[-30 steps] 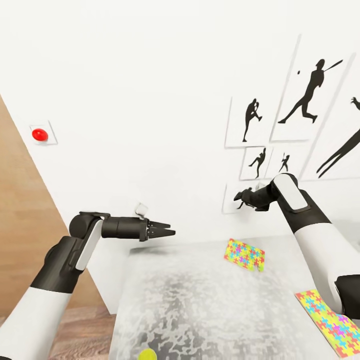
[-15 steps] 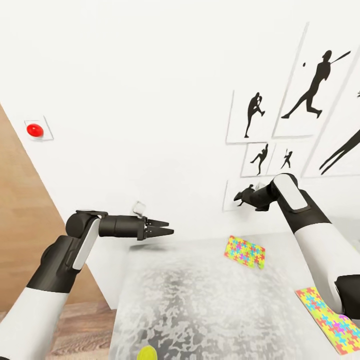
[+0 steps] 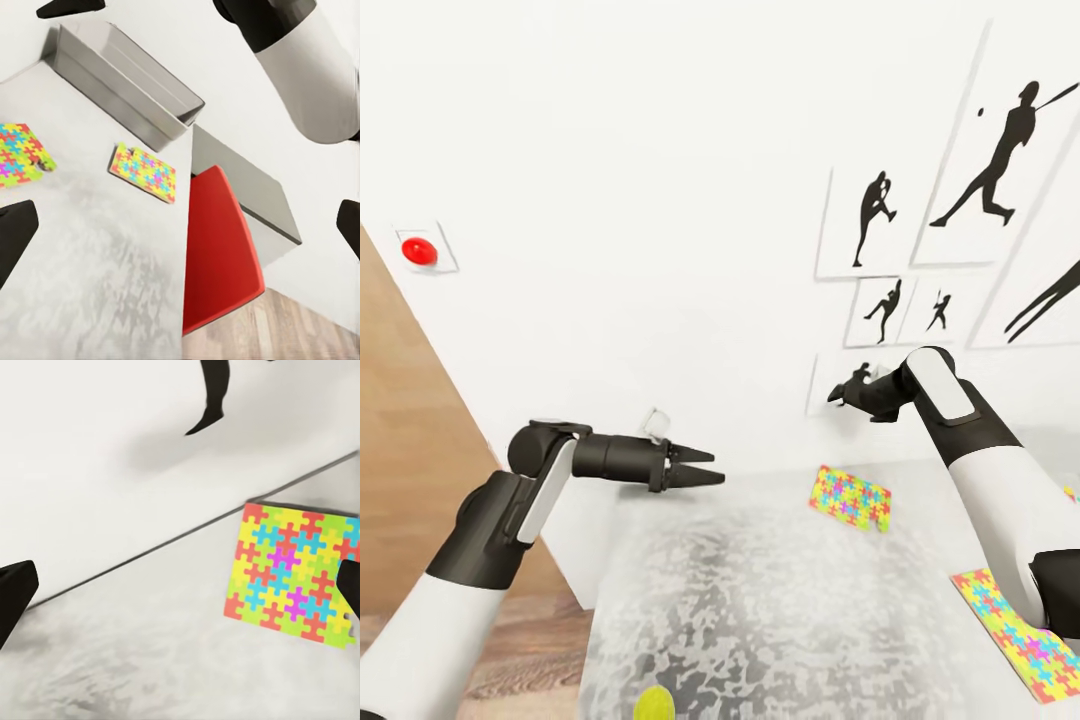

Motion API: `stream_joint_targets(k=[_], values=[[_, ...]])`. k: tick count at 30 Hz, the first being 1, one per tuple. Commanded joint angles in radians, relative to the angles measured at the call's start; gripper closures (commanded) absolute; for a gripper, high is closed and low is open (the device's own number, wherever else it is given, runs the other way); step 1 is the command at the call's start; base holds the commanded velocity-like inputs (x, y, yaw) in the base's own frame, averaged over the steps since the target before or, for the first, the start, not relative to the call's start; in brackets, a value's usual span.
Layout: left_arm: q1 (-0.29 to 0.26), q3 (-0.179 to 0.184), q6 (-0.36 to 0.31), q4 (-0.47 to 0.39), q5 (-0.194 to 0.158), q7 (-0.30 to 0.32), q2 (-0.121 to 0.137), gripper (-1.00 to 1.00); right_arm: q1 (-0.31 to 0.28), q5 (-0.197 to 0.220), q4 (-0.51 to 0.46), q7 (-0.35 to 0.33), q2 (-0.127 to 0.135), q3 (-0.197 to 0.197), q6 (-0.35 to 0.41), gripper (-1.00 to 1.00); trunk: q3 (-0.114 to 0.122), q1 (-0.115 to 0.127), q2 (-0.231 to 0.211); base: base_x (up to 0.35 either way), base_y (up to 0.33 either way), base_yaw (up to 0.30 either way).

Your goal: Put all the toys in the child's room - the three board games (two on the bed and one on the table), the two jigsaw puzzles on the table, and the tennis ball on the table - inside the toy box on the table in the child's room.

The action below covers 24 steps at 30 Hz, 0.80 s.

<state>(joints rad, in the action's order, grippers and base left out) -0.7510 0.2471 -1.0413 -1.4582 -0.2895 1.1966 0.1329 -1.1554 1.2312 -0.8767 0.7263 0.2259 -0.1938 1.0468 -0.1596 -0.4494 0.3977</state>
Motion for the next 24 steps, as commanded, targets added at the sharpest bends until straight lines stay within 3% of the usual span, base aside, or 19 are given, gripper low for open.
stream_joint_targets(k=[1, 6, 14, 17, 24], values=[[-0.001, 0.005, -0.006, -0.002, -0.002, 0.001, -0.004, -1.0, -0.001, 0.01, -0.001, 0.01, 0.001, -0.004, 0.0, -1.0, -0.004, -0.001, 0.002, 0.0, 0.0, 0.0], [-0.002, 0.021, -0.006, -0.008, -0.002, 0.003, -0.048, -1.0, -0.001, 0.008, -0.001, 0.011, 0.001, -0.004, 0.0, -1.0, -0.012, -0.001, 0.002, 0.0, 0.0, 0.0], [-0.006, 0.103, -0.006, -0.012, -0.001, 0.003, -0.11, -1.0, -0.001, 0.004, -0.002, 0.013, 0.001, -0.007, 0.0, -1.0, -0.025, -0.001, 0.002, 0.0, 0.0, 0.0], [-0.01, 0.123, -0.006, -0.013, 0.001, 0.002, -0.146, -1.0, -0.001, -0.013, -0.002, 0.015, 0.001, -0.021, 0.0, -1.0, -0.03, -0.001, 0.002, 0.0, 0.0, 0.0], [-0.099, 0.133, -0.006, -0.014, 0.0, 0.003, -0.202, -1.0, -0.001, -0.076, -0.003, 0.011, 0.002, -0.037, -0.006, -1.0, -0.042, -0.001, 0.002, 0.0, 0.0, 0.0]])
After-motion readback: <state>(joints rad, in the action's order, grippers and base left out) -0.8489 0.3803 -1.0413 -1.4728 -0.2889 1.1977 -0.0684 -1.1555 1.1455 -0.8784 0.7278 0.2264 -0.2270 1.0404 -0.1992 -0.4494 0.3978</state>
